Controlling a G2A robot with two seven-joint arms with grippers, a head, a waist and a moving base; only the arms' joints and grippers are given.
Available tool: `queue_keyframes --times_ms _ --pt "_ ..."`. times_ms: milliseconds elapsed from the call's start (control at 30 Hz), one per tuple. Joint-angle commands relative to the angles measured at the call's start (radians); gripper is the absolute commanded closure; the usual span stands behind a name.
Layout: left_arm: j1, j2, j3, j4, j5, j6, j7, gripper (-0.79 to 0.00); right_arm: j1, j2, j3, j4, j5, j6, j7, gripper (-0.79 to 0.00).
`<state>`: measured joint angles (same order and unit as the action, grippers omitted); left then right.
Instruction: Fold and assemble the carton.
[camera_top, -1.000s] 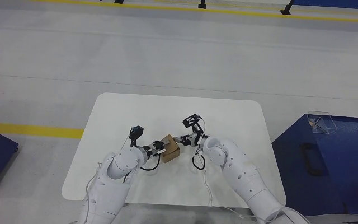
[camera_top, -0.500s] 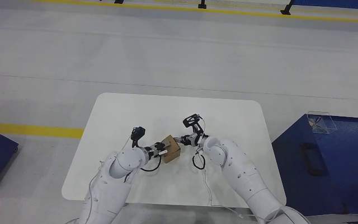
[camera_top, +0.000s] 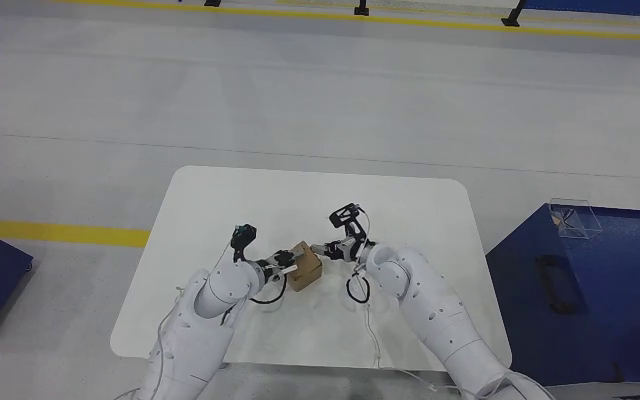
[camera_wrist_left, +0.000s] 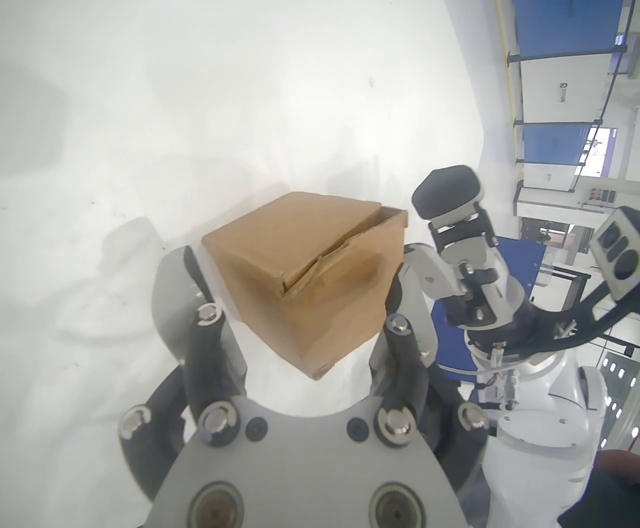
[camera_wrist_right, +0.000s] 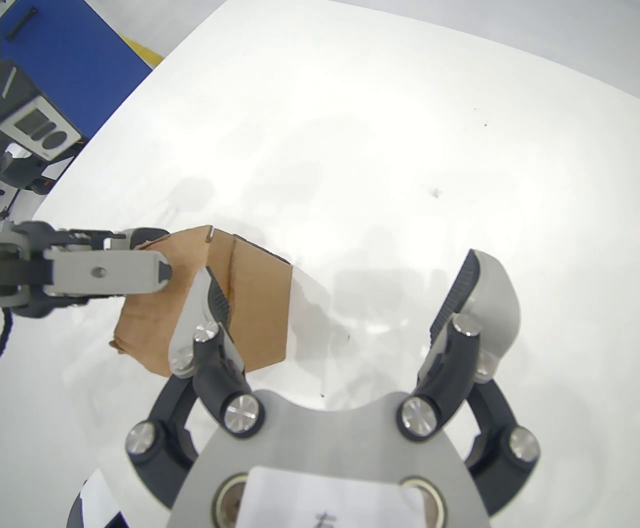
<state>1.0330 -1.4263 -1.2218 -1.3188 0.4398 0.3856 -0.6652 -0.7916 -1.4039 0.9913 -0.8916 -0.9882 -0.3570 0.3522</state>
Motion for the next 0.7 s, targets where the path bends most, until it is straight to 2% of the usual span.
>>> queue_keyframes --times_ms 0,267,433,667 --pt "0.016 0.003 -0.017 -0.041 0.029 0.037 0.079 -0.785 -0.001 -0.002 -0.004 0.002 0.0 0.008 0.01 -0.785" --pt "0.101 0.01 -0.03 -0.21 0.039 0.034 0.13 -0.785 0.0 -0.002 0.011 -0.006 0.02 0.0 -0.028 -0.785" --pt "0.135 0.016 -0.051 -0.264 0.034 -0.015 0.163 -0.785 -0.025 0.007 0.02 -0.054 0.007 -0.035 -0.007 -0.785" --pt "0.17 0.024 -0.059 -0.313 0.042 -0.1 0.184 -0.785 -0.012 -0.008 -0.02 -0.023 -0.015 0.037 0.034 -0.785"
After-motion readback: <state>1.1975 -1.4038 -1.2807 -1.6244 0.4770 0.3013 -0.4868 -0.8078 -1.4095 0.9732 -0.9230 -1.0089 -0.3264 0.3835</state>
